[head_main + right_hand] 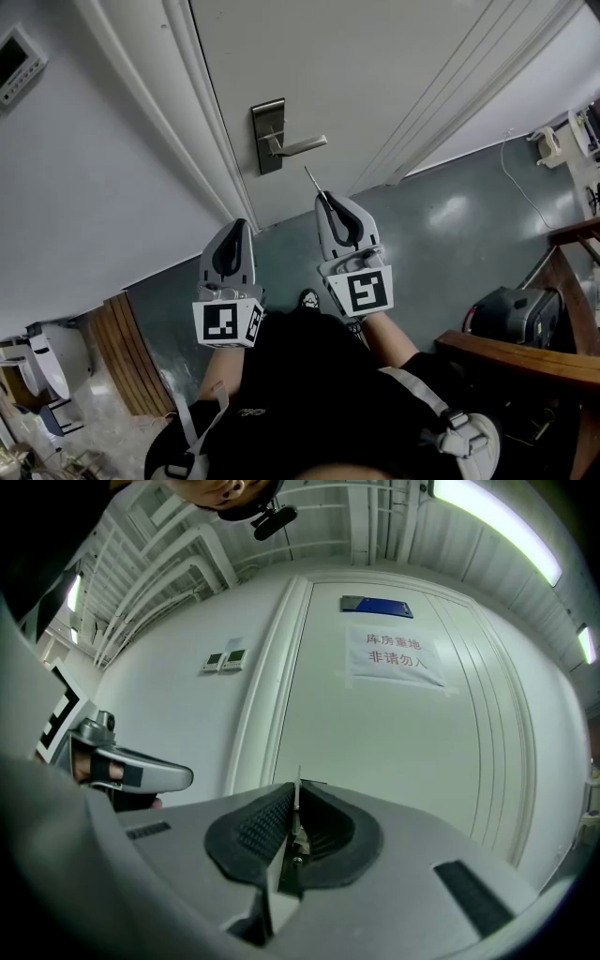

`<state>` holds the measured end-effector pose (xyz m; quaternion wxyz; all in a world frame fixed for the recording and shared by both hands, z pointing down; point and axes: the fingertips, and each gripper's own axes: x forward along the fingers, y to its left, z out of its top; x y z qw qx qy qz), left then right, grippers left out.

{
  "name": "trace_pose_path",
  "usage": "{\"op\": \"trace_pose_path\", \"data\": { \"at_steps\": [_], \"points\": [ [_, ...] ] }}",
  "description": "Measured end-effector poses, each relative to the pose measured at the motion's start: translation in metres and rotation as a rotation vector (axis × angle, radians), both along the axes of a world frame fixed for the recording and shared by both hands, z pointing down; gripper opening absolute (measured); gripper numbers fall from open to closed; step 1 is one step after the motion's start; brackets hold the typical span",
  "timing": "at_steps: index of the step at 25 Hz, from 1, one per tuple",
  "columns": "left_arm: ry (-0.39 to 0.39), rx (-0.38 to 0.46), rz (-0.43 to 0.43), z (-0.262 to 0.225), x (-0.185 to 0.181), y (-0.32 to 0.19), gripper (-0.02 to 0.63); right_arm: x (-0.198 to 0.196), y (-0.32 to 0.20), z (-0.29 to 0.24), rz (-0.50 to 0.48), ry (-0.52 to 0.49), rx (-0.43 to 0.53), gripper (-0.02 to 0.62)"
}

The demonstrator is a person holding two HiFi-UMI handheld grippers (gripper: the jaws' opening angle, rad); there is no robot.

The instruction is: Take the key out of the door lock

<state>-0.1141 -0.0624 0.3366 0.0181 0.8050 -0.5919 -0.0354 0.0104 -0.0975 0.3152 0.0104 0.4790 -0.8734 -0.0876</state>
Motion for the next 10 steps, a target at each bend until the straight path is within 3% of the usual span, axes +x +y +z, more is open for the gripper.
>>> {"op": "trace_pose_path", "data": {
  "at_steps": [10],
  "points": [
    [0.003, -0.021, 0.007, 0.0071, 0.009, -0.0046, 0.023, 0.009, -0.0023, 0.0043, 0.003, -0.001, -0.016, 0.031]
  ]
}}
